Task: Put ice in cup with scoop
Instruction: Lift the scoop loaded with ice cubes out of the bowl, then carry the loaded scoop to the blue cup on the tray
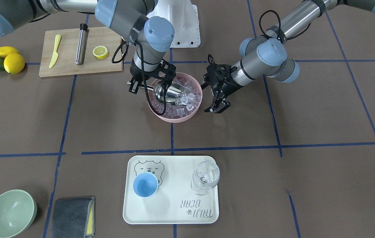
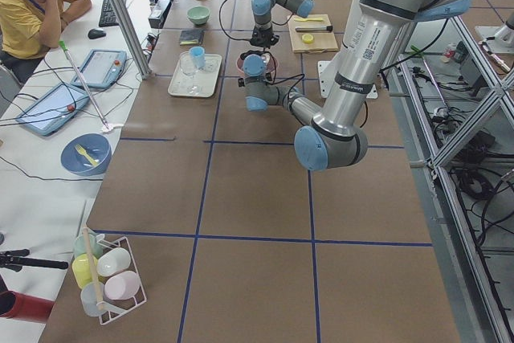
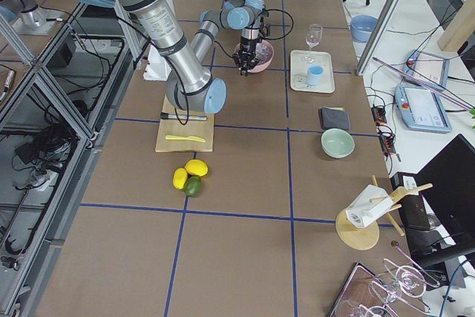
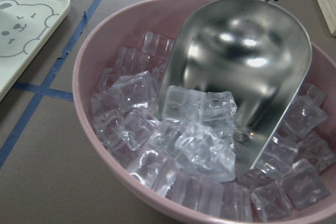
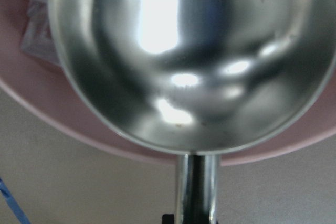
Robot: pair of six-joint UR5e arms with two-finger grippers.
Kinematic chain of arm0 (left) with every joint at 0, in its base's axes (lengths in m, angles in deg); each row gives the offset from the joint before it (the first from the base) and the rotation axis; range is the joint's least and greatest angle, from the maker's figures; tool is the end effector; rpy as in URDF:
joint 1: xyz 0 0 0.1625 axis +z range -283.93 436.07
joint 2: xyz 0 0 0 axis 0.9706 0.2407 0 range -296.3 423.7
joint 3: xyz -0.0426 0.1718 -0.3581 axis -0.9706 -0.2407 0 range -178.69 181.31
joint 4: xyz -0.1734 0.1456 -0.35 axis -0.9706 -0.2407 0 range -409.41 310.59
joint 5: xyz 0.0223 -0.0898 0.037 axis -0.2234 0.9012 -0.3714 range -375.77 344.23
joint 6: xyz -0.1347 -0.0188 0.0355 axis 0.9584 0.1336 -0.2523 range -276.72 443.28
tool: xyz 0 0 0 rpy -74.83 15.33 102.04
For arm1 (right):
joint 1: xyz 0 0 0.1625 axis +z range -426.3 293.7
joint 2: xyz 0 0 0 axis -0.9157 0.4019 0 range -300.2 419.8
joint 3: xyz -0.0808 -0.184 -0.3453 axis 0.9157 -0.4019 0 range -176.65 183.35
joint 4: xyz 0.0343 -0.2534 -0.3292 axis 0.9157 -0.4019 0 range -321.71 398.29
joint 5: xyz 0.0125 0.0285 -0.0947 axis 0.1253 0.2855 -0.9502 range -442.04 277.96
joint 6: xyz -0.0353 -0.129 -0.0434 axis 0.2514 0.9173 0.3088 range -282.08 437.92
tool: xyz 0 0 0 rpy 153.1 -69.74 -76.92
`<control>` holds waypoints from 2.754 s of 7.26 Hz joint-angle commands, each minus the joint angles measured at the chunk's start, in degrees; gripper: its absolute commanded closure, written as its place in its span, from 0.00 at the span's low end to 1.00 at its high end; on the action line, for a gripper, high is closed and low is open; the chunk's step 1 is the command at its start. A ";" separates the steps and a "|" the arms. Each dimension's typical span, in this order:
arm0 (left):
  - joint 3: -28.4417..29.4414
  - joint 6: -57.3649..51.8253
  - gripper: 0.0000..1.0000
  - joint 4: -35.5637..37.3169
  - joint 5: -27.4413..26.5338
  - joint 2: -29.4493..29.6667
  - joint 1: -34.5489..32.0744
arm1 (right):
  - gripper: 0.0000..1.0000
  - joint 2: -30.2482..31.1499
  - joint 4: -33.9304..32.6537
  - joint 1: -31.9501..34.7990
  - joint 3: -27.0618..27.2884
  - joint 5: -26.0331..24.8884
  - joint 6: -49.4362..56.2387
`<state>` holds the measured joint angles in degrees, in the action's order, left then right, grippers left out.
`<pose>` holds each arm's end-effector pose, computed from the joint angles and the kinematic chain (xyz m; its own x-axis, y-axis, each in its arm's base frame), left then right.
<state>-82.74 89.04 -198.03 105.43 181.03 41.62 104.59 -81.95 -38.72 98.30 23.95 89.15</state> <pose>0.5323 -0.4384 0.2961 0.0774 0.9791 -0.1883 -0.1361 0.1975 0.9708 -0.5557 -0.3969 0.2337 0.1926 -0.9632 0.1877 0.8878 0.2525 0.3848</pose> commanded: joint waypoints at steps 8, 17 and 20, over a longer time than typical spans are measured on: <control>-0.94 0.13 0.00 -0.01 0.00 -0.17 -0.17 | 1.00 6.19 5.82 6.94 9.37 5.98 -0.51; -1.03 0.13 0.00 -0.01 0.00 -0.96 -1.85 | 1.00 -12.31 -10.22 21.02 -17.48 -0.13 6.67; -0.94 -0.04 0.00 -0.10 0.00 -1.93 -2.02 | 1.00 -19.19 -11.59 20.85 -30.57 -2.80 6.96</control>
<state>-83.70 89.03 -198.09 105.43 179.38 39.63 88.31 -92.99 -17.80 73.19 22.28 95.94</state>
